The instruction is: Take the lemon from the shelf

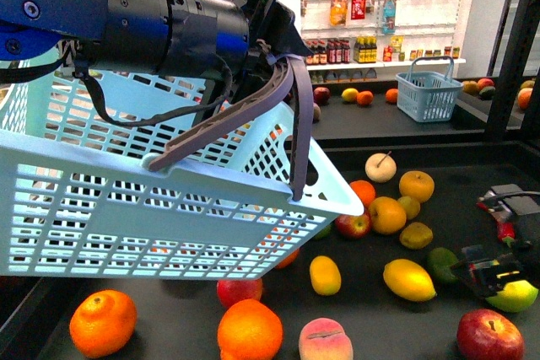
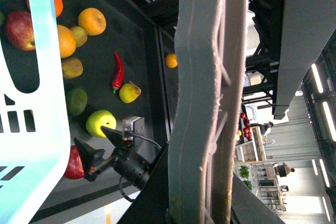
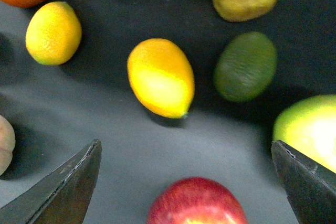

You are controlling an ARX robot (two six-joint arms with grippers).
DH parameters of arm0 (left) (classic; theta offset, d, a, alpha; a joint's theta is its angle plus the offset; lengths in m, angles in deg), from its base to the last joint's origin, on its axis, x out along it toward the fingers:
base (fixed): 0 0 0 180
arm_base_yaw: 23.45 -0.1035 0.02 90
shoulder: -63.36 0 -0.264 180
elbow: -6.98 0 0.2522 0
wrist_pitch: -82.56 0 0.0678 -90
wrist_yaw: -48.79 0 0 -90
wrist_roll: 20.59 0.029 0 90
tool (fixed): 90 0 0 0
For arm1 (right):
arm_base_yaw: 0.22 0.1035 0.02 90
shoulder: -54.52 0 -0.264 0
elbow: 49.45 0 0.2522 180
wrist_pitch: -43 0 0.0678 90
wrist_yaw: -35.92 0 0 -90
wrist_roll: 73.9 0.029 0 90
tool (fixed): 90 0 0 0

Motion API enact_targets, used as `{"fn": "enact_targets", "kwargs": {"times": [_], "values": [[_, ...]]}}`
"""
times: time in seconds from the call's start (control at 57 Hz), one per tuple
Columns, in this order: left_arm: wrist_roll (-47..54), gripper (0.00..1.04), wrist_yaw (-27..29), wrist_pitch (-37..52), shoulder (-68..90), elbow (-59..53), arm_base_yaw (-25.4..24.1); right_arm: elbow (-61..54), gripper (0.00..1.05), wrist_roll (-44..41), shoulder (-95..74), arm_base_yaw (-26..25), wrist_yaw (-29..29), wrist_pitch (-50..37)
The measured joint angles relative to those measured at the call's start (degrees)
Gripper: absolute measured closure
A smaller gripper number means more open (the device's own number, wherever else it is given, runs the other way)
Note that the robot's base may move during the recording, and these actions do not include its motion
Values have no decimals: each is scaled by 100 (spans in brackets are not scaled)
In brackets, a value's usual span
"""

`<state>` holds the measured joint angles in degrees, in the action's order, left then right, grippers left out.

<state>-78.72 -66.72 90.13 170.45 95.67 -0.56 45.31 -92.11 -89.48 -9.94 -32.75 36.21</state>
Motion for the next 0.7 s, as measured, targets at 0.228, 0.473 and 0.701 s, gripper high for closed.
{"fn": "enact_targets", "kwargs": {"times": [0.228, 0.473, 0.701], "values": [[2, 95, 2, 0, 0, 0, 0, 1512, 7, -841, -1123, 247, 81, 612], [0, 95, 0, 0, 0, 0, 0, 2586, 7, -1095, -1740, 249, 197, 977], [0, 95, 2, 0, 0, 0, 0, 2986, 7, -1049, -2028, 334, 302, 1008]]}}
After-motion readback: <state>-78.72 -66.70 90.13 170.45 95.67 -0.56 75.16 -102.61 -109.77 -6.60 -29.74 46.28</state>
